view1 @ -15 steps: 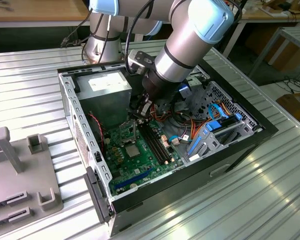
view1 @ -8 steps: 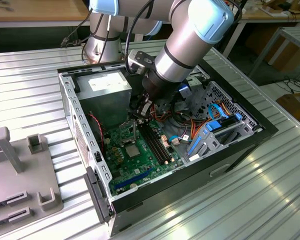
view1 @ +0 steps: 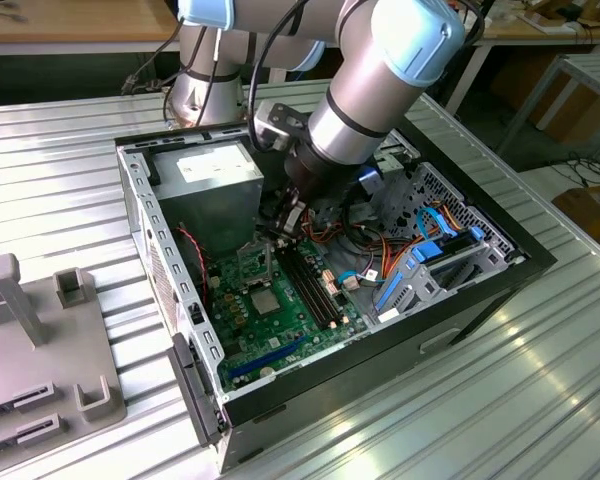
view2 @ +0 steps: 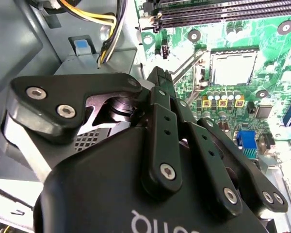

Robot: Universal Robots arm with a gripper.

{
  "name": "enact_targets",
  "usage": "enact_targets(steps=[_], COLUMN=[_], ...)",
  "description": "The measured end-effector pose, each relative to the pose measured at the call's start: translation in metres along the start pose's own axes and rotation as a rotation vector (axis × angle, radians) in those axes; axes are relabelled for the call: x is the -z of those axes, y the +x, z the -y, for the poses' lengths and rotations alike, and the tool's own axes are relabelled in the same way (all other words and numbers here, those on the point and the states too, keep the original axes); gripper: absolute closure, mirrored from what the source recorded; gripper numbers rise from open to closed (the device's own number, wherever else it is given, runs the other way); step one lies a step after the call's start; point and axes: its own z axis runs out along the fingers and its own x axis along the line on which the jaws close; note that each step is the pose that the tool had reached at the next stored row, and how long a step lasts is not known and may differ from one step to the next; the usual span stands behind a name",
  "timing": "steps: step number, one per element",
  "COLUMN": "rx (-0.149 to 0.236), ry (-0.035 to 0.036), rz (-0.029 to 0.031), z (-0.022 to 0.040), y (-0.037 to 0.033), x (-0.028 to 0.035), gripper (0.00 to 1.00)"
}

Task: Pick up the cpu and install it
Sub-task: 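Close the cpu cover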

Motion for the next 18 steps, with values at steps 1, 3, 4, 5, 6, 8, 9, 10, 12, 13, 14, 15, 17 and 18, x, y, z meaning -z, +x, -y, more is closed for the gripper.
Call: enact_targets(steps=[1, 3, 4, 5, 6, 8, 9, 10, 12, 13, 14, 15, 17, 18], rx=[0.006, 0.015, 0.021, 0.027, 0.033, 0.047, 0.053, 0.064, 0.08, 0.084, 0.088, 0.091, 0.096, 0.098], ry=[0.0022, 0.0025, 0.0025, 0.0024, 0.0023, 0.0023, 0.0027, 0.0037, 0.0051, 0.0052, 0.0054, 0.0055, 0.0059, 0.0061], rz=[0.0004, -0.0017, -0.0035, -0.0049, -0.0065, -0.0097, -0.0108, -0.0126, -0.0158, -0.0165, -0.0175, -0.0179, -0.0188, -0.0192], z=[-0.0004, -0.0011, -0.0016, -0.0016, -0.0016, -0.0016, -0.0017, -0.0017, -0.002, -0.0021, -0.0023, -0.0024, -0.0026, -0.0027], y=[0.0004, 0.001, 0.0014, 0.0015, 0.0015, 0.0017, 0.0017, 0.0017, 0.0018, 0.0018, 0.0018, 0.0018, 0.0018, 0.0018], x=[-0.0001, -0.0002, -0.0002, -0.0002, -0.0003, -0.0003, -0.0003, -0.0002, 0.0004, 0.0007, 0.0014, 0.0019, 0.0028, 0.0032], gripper=[0.89, 0.89, 0.89, 0.89, 0.89, 0.89, 0.89, 0.89, 0.89, 0.89, 0.89, 0.89, 0.89, 0.89])
